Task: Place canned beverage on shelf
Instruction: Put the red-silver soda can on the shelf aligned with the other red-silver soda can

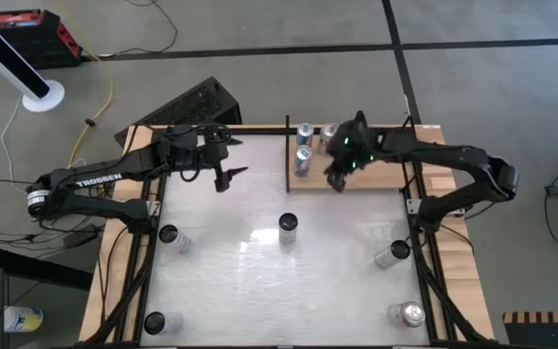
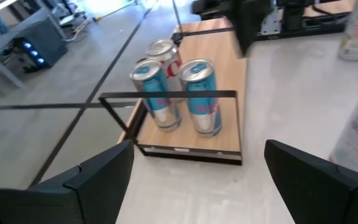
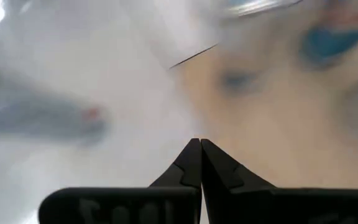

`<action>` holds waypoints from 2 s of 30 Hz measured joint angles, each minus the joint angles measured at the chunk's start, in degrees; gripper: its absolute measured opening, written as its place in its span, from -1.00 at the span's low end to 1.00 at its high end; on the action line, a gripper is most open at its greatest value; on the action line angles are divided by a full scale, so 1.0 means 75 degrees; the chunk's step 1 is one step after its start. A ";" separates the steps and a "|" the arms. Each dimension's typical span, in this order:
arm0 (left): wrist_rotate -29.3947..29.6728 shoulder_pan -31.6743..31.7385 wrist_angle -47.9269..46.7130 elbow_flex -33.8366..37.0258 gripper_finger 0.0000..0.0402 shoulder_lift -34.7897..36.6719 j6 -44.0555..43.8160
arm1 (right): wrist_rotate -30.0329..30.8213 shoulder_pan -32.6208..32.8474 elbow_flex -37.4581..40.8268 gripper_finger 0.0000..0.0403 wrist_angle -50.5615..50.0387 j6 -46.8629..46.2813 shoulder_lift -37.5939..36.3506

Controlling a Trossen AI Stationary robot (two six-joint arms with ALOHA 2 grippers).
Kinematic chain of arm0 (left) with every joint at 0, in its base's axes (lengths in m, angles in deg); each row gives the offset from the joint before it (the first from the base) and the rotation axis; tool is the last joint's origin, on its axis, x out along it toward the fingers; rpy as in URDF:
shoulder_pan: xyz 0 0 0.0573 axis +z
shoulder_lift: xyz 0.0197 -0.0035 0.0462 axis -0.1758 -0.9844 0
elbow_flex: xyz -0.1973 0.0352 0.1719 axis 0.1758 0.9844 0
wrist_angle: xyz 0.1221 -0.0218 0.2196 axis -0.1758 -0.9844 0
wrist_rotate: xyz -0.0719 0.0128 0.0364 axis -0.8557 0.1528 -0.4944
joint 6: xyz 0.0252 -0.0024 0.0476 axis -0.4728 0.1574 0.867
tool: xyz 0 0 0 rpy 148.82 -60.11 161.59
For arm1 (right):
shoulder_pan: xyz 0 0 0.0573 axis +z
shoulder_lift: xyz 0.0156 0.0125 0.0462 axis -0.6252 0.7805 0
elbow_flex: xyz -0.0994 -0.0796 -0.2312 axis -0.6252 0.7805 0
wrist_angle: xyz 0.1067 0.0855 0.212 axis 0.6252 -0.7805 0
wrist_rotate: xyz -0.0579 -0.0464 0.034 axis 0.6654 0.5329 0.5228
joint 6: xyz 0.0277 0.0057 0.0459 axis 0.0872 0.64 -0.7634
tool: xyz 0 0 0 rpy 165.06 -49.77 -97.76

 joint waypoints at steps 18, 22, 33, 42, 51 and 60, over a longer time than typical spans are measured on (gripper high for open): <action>-0.1069 0.0000 0.0444 0.0000 0.72 -0.0003 0.0550 | 0.1025 0.7693 -0.2829 -0.88 -0.2737 -0.9372 0.0083; -0.1137 0.0000 0.0738 0.0000 0.72 -0.0003 0.0550 | 0.1342 0.8814 -0.2827 -0.88 -0.2773 -1.1869 0.0367; -0.1391 -0.0012 0.1233 -0.0003 0.72 -0.0003 0.0376 | -0.0269 1.0019 -0.2821 -0.79 -0.3448 -1.4980 0.1346; -0.1384 -0.0012 0.1232 -0.0003 0.72 -0.0003 0.0107 | -0.1480 0.9913 -0.2821 -0.54 -0.3976 -1.4951 0.1694; -0.1387 -0.0012 0.1224 -0.0003 0.72 -0.0003 0.0108 | -0.1980 0.9815 -0.2821 -0.11 -0.4945 -1.4830 0.1705; -0.1390 -0.0012 0.1224 -0.0003 0.72 -0.0003 0.0367 | -0.1443 0.9898 -0.2821 0.39 -0.5109 -1.4409 0.1705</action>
